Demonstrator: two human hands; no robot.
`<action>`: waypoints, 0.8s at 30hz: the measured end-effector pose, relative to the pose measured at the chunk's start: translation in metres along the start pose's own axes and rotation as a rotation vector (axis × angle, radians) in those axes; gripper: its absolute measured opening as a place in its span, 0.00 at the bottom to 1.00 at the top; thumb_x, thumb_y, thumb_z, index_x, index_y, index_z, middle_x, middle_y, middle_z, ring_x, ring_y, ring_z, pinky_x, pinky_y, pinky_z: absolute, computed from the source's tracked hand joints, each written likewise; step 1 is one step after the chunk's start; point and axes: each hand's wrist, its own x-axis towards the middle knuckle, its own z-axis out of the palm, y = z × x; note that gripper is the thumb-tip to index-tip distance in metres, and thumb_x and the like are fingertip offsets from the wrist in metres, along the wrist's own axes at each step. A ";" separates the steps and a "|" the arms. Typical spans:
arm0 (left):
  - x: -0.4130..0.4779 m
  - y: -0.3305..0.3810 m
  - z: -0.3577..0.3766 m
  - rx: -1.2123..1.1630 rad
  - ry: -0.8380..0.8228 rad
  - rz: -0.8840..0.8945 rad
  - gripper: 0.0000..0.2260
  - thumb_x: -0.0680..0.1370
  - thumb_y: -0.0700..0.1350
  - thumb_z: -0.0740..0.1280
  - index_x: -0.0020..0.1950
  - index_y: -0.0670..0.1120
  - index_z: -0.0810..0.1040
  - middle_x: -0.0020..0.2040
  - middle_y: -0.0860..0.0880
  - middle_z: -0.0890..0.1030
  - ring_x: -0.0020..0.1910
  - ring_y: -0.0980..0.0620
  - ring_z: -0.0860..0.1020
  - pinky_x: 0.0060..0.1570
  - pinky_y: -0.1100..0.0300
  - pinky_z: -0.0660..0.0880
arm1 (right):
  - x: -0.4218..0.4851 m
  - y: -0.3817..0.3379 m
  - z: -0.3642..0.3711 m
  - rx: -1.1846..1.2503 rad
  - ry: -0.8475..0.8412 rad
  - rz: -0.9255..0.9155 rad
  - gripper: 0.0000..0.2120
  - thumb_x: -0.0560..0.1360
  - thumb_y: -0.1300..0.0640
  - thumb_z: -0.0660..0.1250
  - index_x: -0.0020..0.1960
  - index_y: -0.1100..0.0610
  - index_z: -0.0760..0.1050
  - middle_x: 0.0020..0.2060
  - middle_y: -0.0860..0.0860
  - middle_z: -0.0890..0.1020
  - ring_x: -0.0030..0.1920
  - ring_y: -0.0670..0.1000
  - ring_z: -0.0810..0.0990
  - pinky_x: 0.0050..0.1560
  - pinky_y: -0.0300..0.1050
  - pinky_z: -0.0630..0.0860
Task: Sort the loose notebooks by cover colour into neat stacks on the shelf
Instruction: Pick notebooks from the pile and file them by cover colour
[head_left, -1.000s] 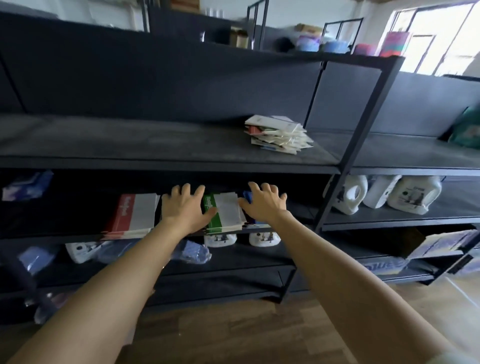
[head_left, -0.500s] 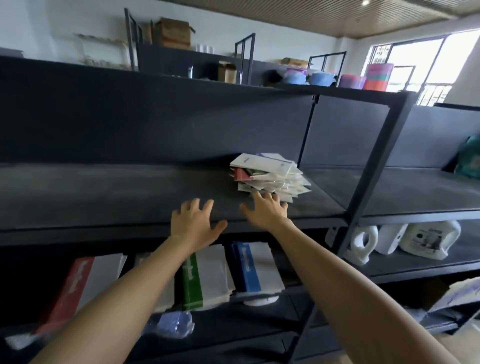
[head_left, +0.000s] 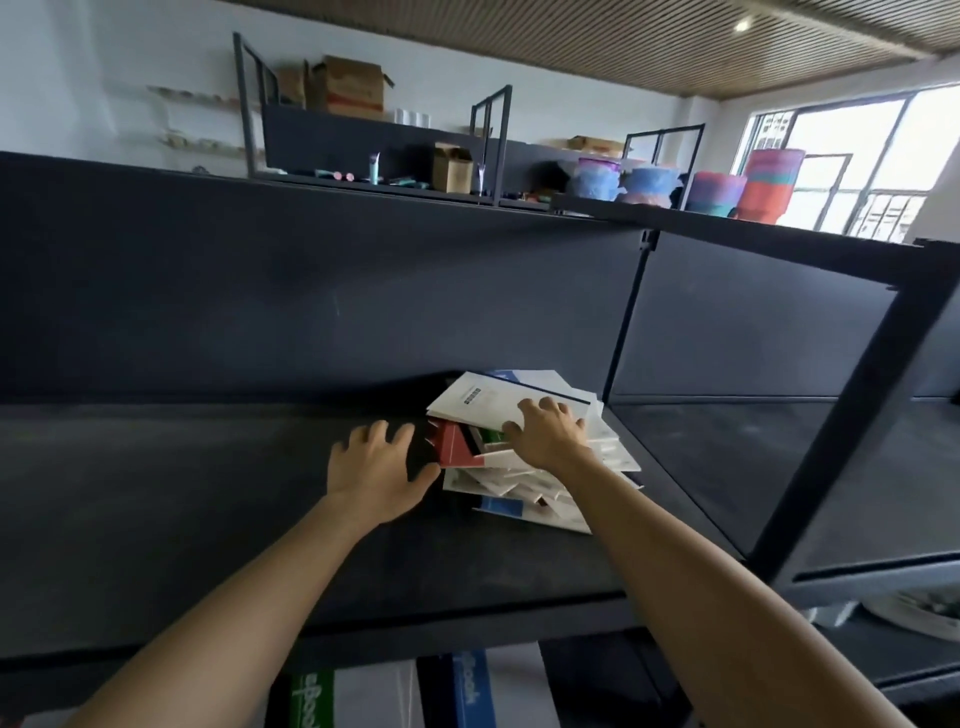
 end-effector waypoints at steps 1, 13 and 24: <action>0.007 -0.001 0.001 0.000 -0.006 -0.001 0.30 0.77 0.64 0.54 0.75 0.50 0.58 0.71 0.46 0.64 0.70 0.44 0.64 0.65 0.48 0.64 | 0.008 0.002 0.000 0.003 -0.011 -0.003 0.24 0.79 0.45 0.56 0.71 0.56 0.64 0.67 0.57 0.68 0.68 0.59 0.64 0.65 0.58 0.63; 0.047 -0.022 0.010 -0.084 0.005 0.070 0.24 0.80 0.60 0.54 0.71 0.50 0.64 0.68 0.49 0.69 0.67 0.48 0.68 0.61 0.54 0.66 | 0.029 0.004 -0.004 -0.325 0.087 -0.268 0.14 0.83 0.58 0.50 0.64 0.60 0.68 0.57 0.56 0.78 0.56 0.56 0.79 0.50 0.46 0.74; 0.065 -0.011 -0.010 -1.086 -0.233 -0.026 0.23 0.78 0.51 0.64 0.69 0.40 0.69 0.64 0.45 0.75 0.64 0.49 0.72 0.61 0.56 0.67 | 0.042 -0.034 -0.058 0.261 0.203 -0.125 0.17 0.76 0.62 0.59 0.65 0.58 0.72 0.56 0.60 0.79 0.55 0.62 0.77 0.54 0.54 0.77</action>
